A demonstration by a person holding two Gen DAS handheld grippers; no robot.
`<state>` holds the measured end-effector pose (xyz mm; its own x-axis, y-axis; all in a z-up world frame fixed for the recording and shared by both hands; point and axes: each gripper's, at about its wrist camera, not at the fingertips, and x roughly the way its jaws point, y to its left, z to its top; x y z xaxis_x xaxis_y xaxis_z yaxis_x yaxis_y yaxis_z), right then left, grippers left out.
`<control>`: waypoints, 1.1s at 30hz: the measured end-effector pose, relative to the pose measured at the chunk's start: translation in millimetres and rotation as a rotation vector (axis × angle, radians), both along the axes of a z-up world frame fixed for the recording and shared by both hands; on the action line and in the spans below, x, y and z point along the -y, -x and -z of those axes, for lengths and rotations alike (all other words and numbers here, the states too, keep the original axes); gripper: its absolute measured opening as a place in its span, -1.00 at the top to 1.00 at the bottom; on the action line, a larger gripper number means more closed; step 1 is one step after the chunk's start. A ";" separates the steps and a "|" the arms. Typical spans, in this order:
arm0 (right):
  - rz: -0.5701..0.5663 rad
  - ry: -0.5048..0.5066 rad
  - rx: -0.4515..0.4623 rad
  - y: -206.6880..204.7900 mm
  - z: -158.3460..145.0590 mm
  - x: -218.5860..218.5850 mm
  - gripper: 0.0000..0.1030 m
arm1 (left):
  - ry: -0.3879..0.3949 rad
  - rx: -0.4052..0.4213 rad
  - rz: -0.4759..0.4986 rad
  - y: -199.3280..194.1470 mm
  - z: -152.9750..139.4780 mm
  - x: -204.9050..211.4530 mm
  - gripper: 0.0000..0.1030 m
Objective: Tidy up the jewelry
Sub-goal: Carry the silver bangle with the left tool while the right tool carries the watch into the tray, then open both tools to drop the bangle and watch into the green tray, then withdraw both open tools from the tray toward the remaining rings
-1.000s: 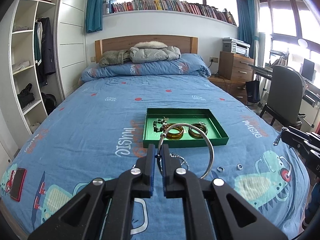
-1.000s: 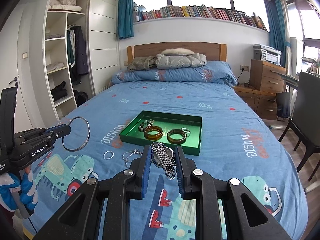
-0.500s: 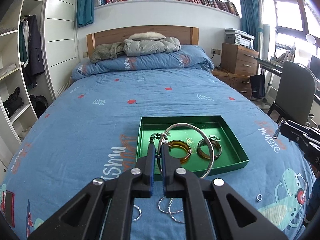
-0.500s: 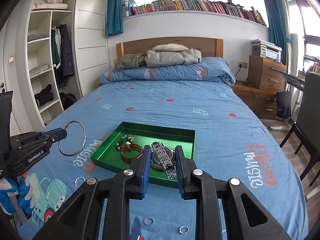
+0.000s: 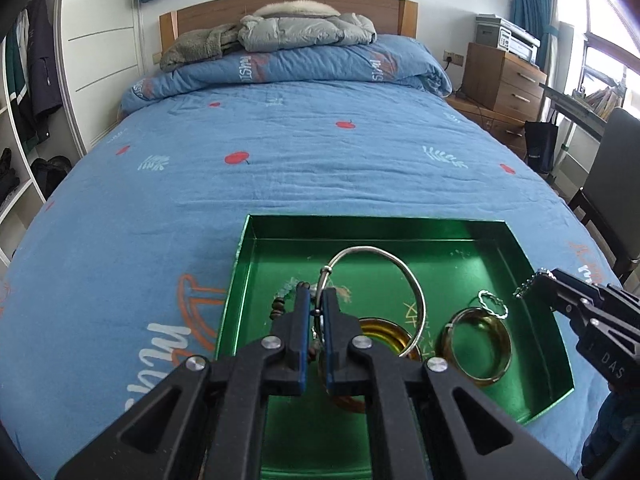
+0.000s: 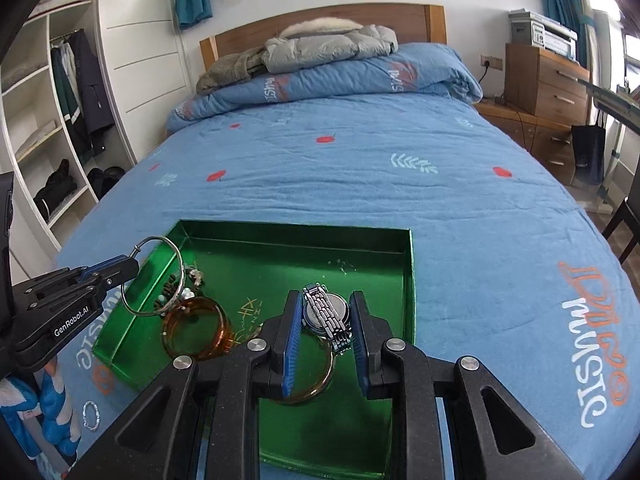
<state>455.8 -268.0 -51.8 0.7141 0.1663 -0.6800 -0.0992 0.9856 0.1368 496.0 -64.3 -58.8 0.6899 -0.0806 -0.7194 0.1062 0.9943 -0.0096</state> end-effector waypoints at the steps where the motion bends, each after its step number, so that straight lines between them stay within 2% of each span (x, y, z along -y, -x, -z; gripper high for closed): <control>1: 0.002 0.010 -0.023 -7.7 6.4 -0.8 0.54 | -0.004 -0.021 -0.002 -7.0 6.0 1.1 0.90; 9: 0.004 0.048 -0.194 -41.1 46.1 -1.2 0.54 | -0.006 -0.151 -0.063 -39.6 37.8 0.7 0.89; 14: 0.003 0.042 -0.217 -44.5 54.0 2.3 0.53 | -0.010 -0.183 -0.076 -42.0 46.7 -3.5 0.88; 16: 0.006 0.038 -0.217 -44.2 53.2 2.3 0.46 | 0.006 -0.170 -0.071 -38.8 44.7 -5.7 0.87; 18: 0.010 0.021 -0.200 -41.3 49.0 4.2 0.19 | 0.012 -0.149 -0.060 -33.1 38.6 -7.8 0.87; 20: 0.012 0.005 -0.178 -36.0 41.9 5.3 0.11 | 0.002 -0.118 -0.063 -27.3 28.6 -10.6 0.79; 26: 0.007 -0.001 -0.107 -5.8 11.8 3.2 0.00 | -0.016 -0.007 -0.056 10.0 -18.1 -20.8 0.49; 28: 0.010 -0.003 -0.078 8.9 -1.5 2.6 -0.02 | -0.020 0.027 -0.057 29.0 -34.1 -26.4 0.25; 33: 0.017 -0.014 0.005 56.5 -38.8 4.6 -0.11 | 0.011 0.094 -0.075 78.6 -66.2 -42.6 0.22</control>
